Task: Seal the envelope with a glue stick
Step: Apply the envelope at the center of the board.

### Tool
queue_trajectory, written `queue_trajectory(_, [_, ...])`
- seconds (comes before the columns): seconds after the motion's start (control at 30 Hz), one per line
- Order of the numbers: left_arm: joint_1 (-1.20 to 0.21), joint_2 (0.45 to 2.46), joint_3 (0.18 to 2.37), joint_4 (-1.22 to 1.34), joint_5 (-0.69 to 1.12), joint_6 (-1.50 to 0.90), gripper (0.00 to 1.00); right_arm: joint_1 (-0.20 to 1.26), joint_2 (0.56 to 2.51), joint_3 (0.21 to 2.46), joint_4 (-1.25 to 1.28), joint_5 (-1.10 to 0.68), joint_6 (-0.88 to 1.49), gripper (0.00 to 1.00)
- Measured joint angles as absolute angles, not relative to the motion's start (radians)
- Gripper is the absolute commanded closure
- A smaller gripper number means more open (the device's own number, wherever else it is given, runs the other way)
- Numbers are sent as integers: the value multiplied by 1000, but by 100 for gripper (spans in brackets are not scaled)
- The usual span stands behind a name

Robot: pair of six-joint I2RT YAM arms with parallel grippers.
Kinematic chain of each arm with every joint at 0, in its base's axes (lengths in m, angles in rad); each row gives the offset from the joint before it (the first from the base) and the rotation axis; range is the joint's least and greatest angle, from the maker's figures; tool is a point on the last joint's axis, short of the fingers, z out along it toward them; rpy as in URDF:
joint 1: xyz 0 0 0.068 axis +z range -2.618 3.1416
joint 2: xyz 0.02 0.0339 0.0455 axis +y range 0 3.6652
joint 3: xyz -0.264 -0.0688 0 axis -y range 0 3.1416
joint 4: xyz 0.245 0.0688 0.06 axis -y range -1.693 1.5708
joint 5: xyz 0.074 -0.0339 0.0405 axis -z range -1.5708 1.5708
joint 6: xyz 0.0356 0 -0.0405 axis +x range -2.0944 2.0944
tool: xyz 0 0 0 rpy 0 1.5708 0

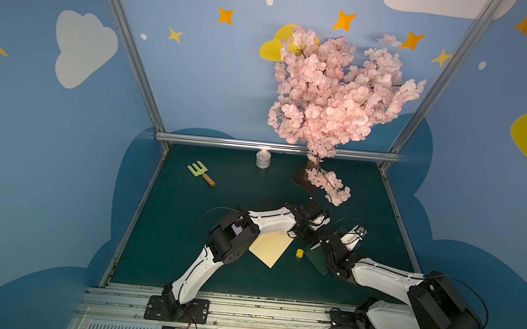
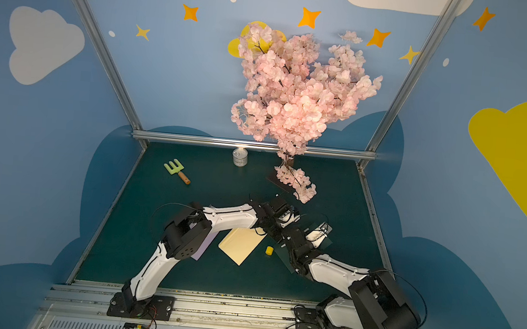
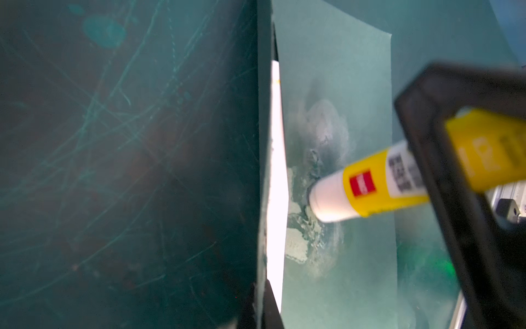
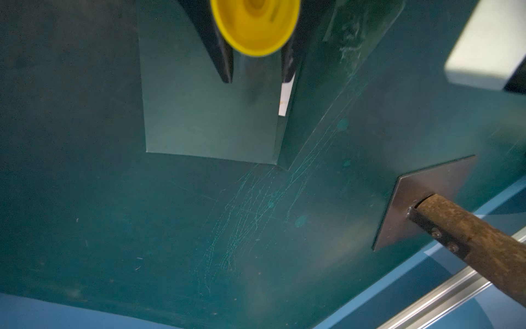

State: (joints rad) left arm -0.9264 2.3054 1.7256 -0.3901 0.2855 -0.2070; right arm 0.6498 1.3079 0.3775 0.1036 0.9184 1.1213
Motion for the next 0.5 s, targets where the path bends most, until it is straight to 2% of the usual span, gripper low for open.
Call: queue_trajectory(0.5, [-925,2296,1701,-361,286,-210,97,564,1423,387,316,913,1077,100])
